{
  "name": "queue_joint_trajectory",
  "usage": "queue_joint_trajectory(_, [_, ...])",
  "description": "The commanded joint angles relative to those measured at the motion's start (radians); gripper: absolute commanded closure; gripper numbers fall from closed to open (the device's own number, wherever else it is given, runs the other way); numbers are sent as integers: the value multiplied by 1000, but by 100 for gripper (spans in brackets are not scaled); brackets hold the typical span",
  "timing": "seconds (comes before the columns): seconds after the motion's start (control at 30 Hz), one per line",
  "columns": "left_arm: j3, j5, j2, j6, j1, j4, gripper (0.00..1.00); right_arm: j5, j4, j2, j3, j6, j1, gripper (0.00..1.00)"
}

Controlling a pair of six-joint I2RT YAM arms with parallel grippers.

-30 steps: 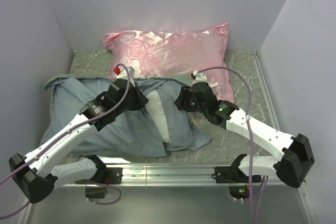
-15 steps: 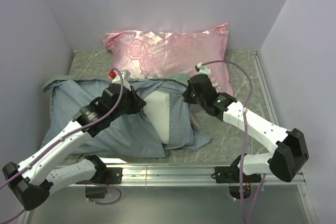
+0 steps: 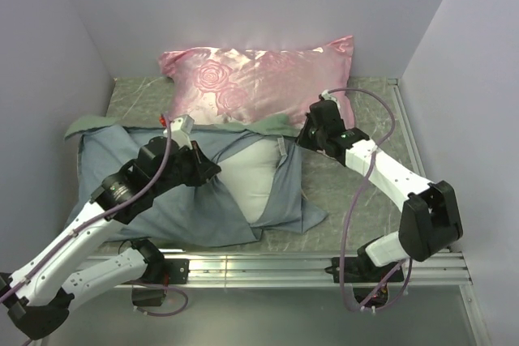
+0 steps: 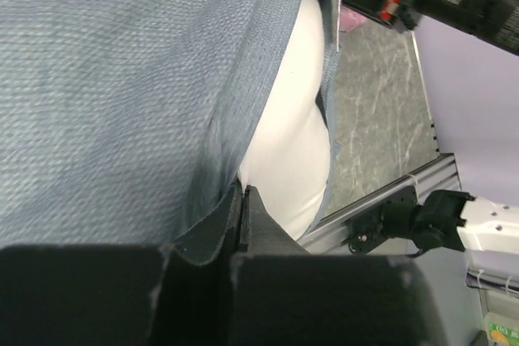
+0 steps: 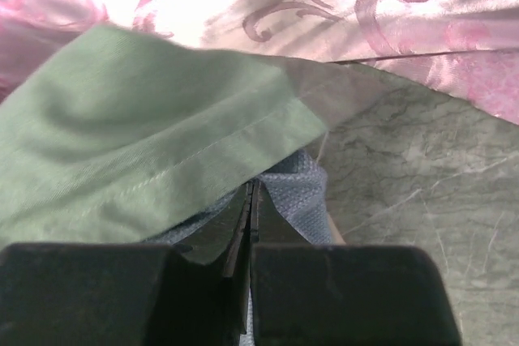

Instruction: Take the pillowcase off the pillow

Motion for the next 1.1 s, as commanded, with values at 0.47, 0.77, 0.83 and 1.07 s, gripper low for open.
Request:
queue_joint_trajectory(0.47, [96, 119, -151, 2, -7, 17, 99, 30, 138, 94, -99, 2, -72, 100])
queue_joint_trajectory(0.77, [277, -253, 258, 63, -292, 20, 27, 2, 128, -41, -134, 2, -38, 55])
queue_joint_trajectory(0.83, [320, -388, 316, 65, -367, 2, 21, -8, 125, -107, -160, 8, -38, 41])
queue_joint_trajectory(1.07, [531, -677, 614, -27, -478, -191, 14, -111, 204, -352, -344, 103, -35, 27])
